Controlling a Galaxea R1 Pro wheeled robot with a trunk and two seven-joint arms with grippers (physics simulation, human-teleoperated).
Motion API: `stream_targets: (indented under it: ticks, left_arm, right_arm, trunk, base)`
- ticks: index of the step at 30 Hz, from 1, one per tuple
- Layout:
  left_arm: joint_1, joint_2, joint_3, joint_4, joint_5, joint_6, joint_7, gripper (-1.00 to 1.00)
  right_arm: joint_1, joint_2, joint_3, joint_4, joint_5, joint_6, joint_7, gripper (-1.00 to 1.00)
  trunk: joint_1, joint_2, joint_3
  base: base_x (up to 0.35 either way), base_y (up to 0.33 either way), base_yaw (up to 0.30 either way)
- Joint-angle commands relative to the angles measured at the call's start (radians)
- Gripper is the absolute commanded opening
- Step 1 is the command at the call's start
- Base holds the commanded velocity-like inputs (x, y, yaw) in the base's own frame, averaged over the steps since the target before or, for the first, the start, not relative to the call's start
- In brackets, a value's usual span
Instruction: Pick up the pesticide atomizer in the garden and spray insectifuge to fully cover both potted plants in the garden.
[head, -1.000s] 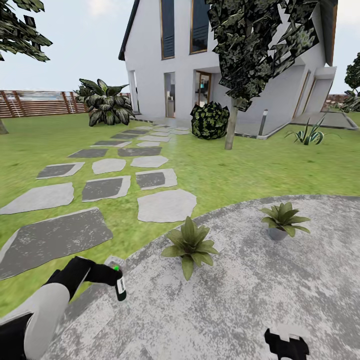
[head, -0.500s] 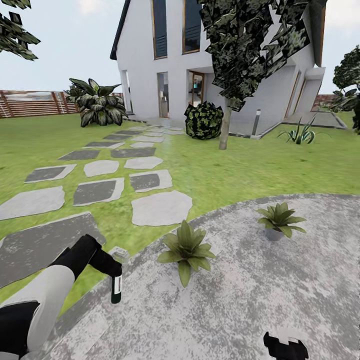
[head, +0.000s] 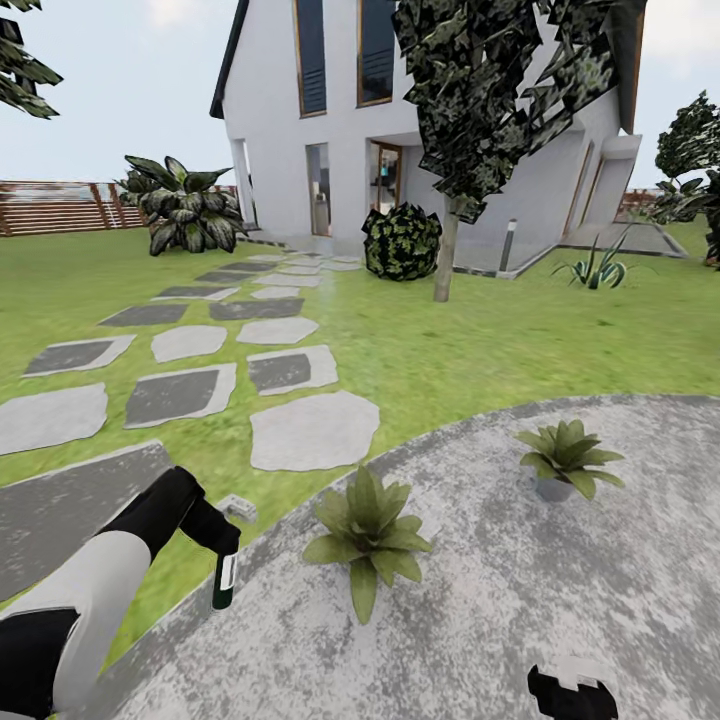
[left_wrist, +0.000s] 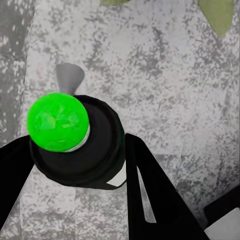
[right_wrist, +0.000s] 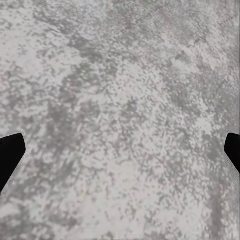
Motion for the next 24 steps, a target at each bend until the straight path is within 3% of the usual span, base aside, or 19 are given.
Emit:
stream_targets:
  ticks: [1,4,5,10,11,24]
  left_arm:
    - [0.000,0.000,0.004,-0.001,-0.007,0.007,-0.007,-1.00]
    - [0.000,0.001,-0.010,0.003,-0.007,0.007,-0.009,-1.00]
    - [0.003,0.001,-0.046,0.005,-0.006,0.008,-0.011,-1.00]
    - [0.004,0.001,-0.066,0.009,-0.006,0.007,-0.016,-1.00]
    - [0.005,0.002,-0.170,0.013,-0.017,0.008,-0.114,-1.00]
    - [0.004,0.002,-0.171,0.006,-0.020,0.008,-0.113,-1.00]
  right_arm:
    - [-0.001,0.001,-0.008,0.001,0.009,-0.003,-0.003,1.00]
    - [-0.001,0.001,-0.009,0.000,0.008,-0.003,-0.004,1.00]
    - [-0.001,0.002,-0.009,0.000,0.007,-0.003,-0.004,1.00]
    - [-0.001,0.002,-0.010,0.000,0.006,-0.003,-0.005,1.00]
    - [-0.001,0.002,-0.010,0.000,0.007,-0.003,-0.004,1.00]
    - [-0.001,0.002,-0.010,0.000,0.004,-0.003,-0.004,1.00]
  trunk:
    - [0.000,0.000,-0.001]
    - [0.000,0.000,-0.001]
    - [0.000,0.000,-0.001]
    - [0.000,0.000,-0.001]
    - [0.000,0.000,-0.001]
    - [0.000,0.000,-0.004]
  base:
    - [0.296,-0.141,0.000]
    - [0.296,-0.142,0.000]
    - [0.289,-0.088,0.000]
    - [0.075,-0.019,0.000]
    - [0.000,0.000,-0.260]
    - [0.000,0.000,-0.063]
